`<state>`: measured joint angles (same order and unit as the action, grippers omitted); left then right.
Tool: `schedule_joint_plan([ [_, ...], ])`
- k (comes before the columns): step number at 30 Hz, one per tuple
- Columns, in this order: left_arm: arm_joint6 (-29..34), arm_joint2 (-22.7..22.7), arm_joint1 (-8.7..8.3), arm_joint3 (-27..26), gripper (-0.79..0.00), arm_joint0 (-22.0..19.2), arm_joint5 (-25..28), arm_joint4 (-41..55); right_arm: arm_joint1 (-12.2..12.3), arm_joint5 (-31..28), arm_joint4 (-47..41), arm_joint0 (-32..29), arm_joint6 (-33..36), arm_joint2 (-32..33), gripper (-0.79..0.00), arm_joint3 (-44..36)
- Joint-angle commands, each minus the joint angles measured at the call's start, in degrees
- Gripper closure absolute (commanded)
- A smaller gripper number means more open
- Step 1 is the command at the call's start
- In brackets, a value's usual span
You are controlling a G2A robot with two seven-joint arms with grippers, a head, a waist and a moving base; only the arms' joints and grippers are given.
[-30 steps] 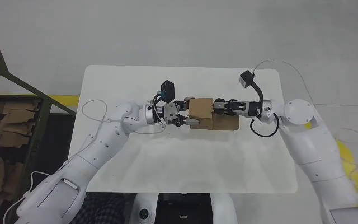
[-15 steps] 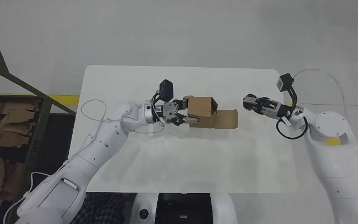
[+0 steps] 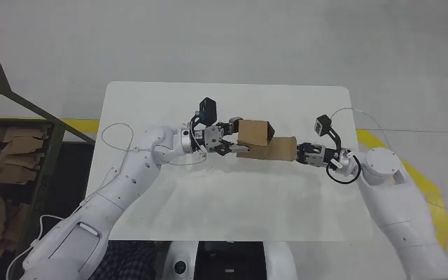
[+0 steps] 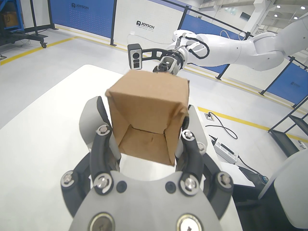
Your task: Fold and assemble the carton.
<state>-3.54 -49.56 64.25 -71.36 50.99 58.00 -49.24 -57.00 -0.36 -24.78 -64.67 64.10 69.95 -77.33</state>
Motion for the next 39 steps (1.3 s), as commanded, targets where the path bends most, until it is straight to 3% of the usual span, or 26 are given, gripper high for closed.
schedule_joint_plan([
  [1, 0.28, 0.11, 0.09, 0.14, -0.560, -0.03, 0.00, -0.02, -0.23, -0.17, -0.05, 0.92, 0.21, -0.92, 0.000, 0.82],
  [18, 1.22, 0.26, 0.53, 0.60, -0.560, -0.24, -0.40, -3.62, -0.63, -0.95, 0.28, 3.61, 0.39, -1.91, 0.000, 0.60],
  [39, 2.79, 0.57, 1.24, 0.67, -0.573, -0.11, 0.00, -5.28, -0.55, 5.52, 10.00, 6.68, -2.18, -4.53, 0.000, -2.23],
])
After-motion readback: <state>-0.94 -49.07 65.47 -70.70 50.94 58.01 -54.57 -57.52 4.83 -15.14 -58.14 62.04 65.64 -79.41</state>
